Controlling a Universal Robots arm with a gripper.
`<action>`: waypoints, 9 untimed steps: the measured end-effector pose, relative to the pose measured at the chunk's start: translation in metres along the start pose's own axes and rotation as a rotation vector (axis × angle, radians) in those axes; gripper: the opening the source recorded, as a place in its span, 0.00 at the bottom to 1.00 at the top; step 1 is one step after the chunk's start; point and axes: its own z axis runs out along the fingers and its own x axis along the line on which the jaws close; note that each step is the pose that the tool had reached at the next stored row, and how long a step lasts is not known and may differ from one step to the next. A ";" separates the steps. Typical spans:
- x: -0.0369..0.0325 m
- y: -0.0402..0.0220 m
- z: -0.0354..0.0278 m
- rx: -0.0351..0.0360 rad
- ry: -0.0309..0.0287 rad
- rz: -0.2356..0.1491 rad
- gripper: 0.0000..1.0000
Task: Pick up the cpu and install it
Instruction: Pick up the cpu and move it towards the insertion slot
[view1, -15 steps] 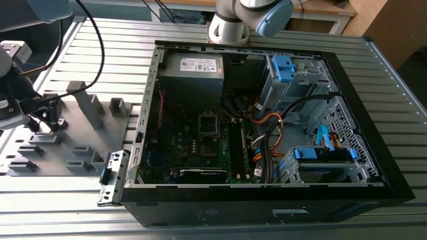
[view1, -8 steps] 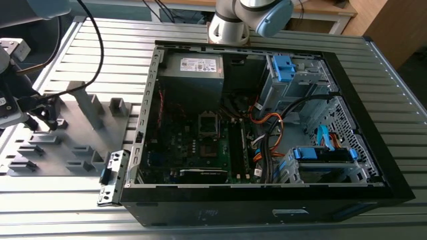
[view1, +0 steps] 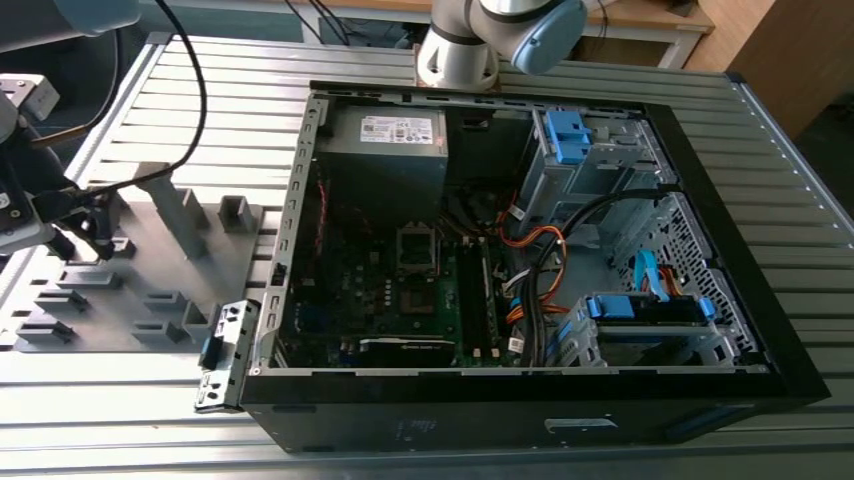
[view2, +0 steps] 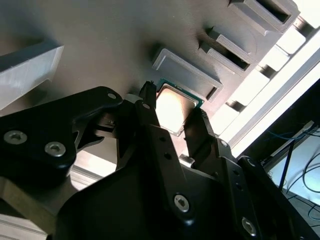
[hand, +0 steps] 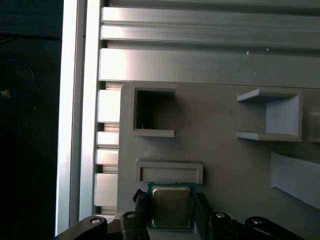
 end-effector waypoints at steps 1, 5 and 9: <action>0.0000 0.0000 0.0000 0.0000 -0.0001 0.000 0.47; 0.0001 0.0000 -0.0023 0.0004 0.0006 0.000 0.47; -0.0001 0.0001 -0.0126 0.0002 0.0003 0.000 0.47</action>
